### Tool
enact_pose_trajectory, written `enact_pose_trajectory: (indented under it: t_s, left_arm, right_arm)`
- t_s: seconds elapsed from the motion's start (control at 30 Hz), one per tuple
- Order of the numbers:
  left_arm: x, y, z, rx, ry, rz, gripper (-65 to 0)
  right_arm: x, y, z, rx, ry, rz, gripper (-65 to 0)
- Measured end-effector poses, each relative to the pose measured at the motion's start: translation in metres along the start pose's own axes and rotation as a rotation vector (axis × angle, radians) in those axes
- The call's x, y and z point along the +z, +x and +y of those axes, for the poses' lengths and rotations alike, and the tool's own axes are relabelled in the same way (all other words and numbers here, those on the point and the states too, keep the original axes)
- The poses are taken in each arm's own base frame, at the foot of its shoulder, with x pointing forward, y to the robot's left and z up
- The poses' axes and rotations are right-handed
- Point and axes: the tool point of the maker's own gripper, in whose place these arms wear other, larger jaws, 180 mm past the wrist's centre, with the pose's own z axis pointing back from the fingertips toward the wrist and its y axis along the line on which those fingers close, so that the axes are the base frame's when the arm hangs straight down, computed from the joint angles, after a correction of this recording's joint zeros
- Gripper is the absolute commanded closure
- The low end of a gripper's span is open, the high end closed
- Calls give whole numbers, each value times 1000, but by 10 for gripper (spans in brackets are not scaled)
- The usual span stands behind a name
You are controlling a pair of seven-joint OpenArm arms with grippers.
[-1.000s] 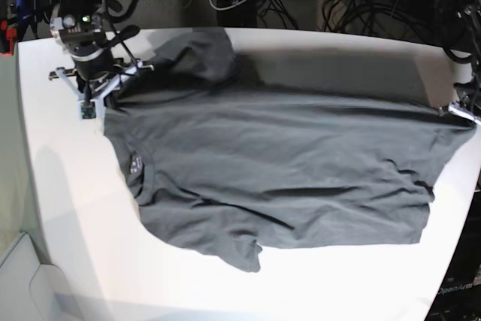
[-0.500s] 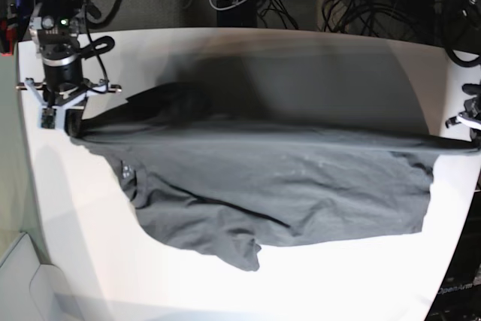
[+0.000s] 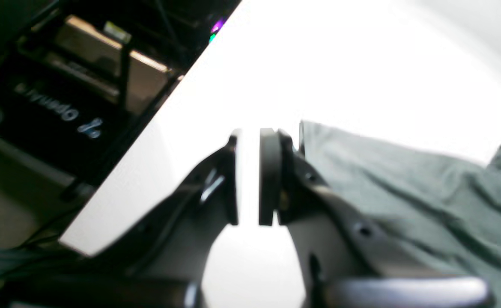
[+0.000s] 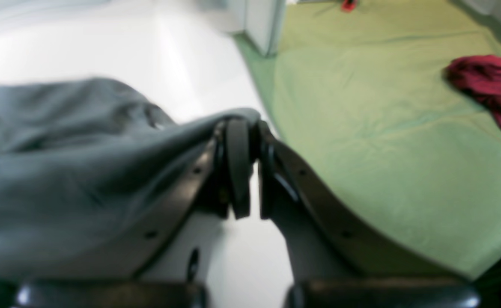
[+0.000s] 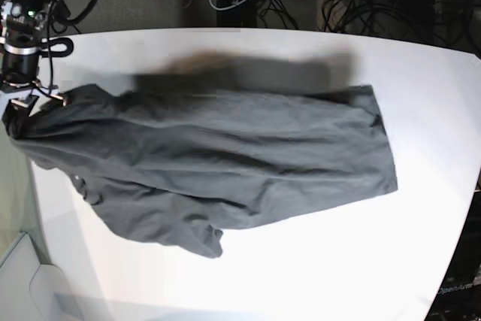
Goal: Layout the t-shirt on the table in an organized manner, then fold the t-shirt properly
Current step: 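Release with the left gripper and grasp the shirt's hem edge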
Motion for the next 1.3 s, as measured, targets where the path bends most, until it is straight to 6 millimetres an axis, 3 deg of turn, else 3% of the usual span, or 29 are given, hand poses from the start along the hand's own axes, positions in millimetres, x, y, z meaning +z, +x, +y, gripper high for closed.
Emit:
enact_pose_trajectory:
  t_s: [0.1,0.23,0.37,0.5,0.63,0.7,0.8,0.93,1.03,1.17,1.3]
  left_arm:
    - [5,12,5,17,-1,-36,-58]
    - [5,9,12,31,17,-32,-59]
    - [-10,-18,-8,36,-42,48,-62]
    - [-36,-82,-58,20,-151,232,-63]
    - [-41,-130,-142,-38,-329,343,-70]
    - [-31,-147,-176,-72,-400,372,-125]
    - [-16,-179,-207,-123,-477,482,-283]
    - [-10,-189,-213,-140,-495,532,-498]
    - [-8,-196,-203,-146,-468,545,-584]
    - [-6,-214,-186,-188,-402,573,-614]
    - [-12,-222,-196,-161,-383,557,-614]
  right_arm:
    - [2,5,-5,-28,-11,-28,0]
    - [5,0,-6,-20,-8,-10,0]
    - [6,-1,-4,-20,-3,-7,0]
    - [5,-3,5,-29,19,-2,0]
    - [5,-4,10,-29,34,3,0]
    - [4,-3,13,-35,40,0,0]
    - [4,-8,11,-27,38,29,0]
    - [2,-13,13,-33,40,60,0]
    - [3,-13,13,-31,39,61,0]
    - [3,-13,13,-30,40,61,0]
    - [2,-14,19,-34,58,62,0]
